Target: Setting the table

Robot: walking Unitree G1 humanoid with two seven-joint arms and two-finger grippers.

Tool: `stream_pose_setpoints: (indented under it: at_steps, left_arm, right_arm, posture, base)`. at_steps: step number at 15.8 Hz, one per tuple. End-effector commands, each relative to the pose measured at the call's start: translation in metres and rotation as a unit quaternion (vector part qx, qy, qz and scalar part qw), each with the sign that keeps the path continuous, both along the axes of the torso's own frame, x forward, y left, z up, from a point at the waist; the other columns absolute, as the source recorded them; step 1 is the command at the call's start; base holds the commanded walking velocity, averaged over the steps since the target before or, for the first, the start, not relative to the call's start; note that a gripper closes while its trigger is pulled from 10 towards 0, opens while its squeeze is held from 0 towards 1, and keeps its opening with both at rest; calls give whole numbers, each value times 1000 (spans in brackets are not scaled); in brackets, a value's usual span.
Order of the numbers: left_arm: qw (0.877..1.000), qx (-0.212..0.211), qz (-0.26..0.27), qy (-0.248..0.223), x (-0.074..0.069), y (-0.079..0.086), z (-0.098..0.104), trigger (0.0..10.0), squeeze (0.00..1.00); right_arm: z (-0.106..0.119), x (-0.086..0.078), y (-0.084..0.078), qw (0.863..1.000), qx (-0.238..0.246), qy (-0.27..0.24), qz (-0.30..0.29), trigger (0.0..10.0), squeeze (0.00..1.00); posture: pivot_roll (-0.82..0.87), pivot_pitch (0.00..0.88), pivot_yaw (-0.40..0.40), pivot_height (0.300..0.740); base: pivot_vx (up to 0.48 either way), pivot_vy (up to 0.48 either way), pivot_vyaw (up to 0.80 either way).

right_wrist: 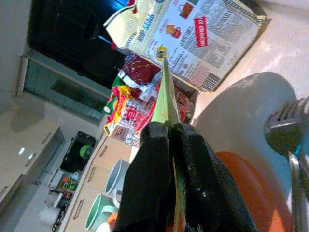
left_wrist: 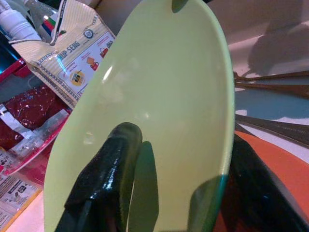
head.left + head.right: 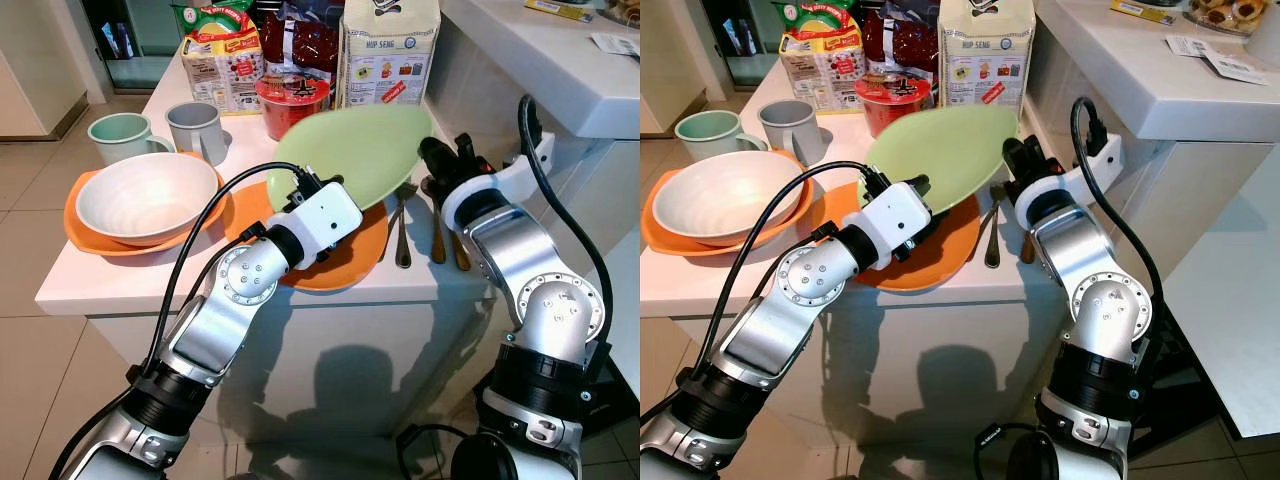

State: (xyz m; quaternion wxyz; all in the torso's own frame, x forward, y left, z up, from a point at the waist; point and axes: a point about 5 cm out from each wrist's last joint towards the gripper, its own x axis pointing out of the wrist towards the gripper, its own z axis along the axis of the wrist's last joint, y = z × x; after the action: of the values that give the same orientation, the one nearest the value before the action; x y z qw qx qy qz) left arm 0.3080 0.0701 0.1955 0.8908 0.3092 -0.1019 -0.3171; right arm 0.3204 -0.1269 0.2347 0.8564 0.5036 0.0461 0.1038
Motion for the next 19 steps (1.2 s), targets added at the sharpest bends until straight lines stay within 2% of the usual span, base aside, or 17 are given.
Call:
stream_pose_setpoints:
  at_steps: [1, 5, 11, 13, 16, 17, 18, 19]
  left_arm:
    - [1000, -4, 6, -26, 4, 0, 12, 0, 0]
    - [999, 13, 6, -53, 5, 2, 14, 0, 0]
    - [997, 12, 13, -77, 7, 5, 20, 0, 0]
    - [996, 6, 12, -86, 7, 4, 22, 0, 0]
    - [995, -1, 9, -100, 6, 2, 24, 0, 0]
    - [994, -1, 8, -105, 6, 1, 25, 0, 0]
    - [994, 3, 7, -112, 6, 1, 25, 0, 0]
    - [992, 11, 5, -122, 6, 1, 26, 0, 0]
  right_arm:
    - [16, -1, 15, 999, 22, -27, 26, 0, 0]
    - [14, 0, 15, 999, 25, -21, 25, 0, 0]
    - [9, 3, 11, 999, 26, -11, 17, 0, 0]
    - [4, 3, 8, 1000, 5, 1, 9, 10000, 0]
    - [0, 4, 5, 1000, -10, 7, 2, 10000, 0]
    - [-1, 3, 4, 1000, -9, 6, 1, 10000, 549]
    - [-1, 2, 4, 1000, -5, 4, 3, 10000, 1000]
    - [0, 1, 4, 1000, 0, 0, 5, 10000, 1000]
  posture:
    - [1, 0, -13, 740]
    - [3, 0, -12, 740]
    - [2, 0, -9, 740]
    - [-1, 0, -8, 740]
    - [-4, 0, -8, 740]
    - [-4, 0, -8, 740]
    - [-4, 0, -9, 740]
    - [-3, 0, -10, 740]
  base:
    - [0, 0, 0]
    - [0, 0, 0]
    - [0, 0, 0]
    - [0, 0, 0]
    - [0, 0, 0]
    - [0, 0, 0]
    - [0, 0, 0]
    - [0, 0, 0]
